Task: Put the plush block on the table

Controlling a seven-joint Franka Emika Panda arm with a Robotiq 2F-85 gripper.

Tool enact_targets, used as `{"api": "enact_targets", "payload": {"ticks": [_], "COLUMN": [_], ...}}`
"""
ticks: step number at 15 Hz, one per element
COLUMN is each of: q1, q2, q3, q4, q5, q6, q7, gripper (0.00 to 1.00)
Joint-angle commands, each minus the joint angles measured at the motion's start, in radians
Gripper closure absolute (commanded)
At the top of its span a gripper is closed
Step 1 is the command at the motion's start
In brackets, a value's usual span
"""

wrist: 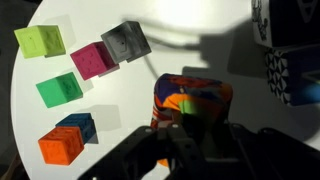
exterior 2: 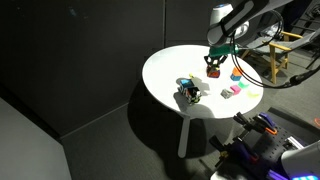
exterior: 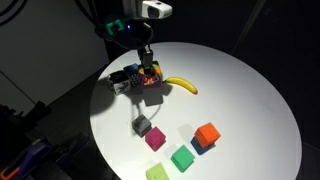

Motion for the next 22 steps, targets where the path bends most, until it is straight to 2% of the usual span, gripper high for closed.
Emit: {"api": "enact_targets", "payload": {"ticks": [1, 6, 9, 11, 22], "q1": [-0.022, -0.037, -0.047, -0.051, -0.061], "q2": [0.039, 0.097, 0.142, 0.168, 0.288], "q3": [0.002, -0.001, -0.003, -0.006, -0.003], "q4": [0.054, 0.123, 0.169, 0.193, 0.289], "q5": [-0.011, -0.062, -0.093, -0.115, -0.130], "q6": [-0.009, -0.028, -0.029, -0.021, -0.025], "q7": [-0.049, -0.162, -0.241, -0.274, -0.345], "gripper": [0.90, 0.89, 0.79, 0.89, 0.90]}}
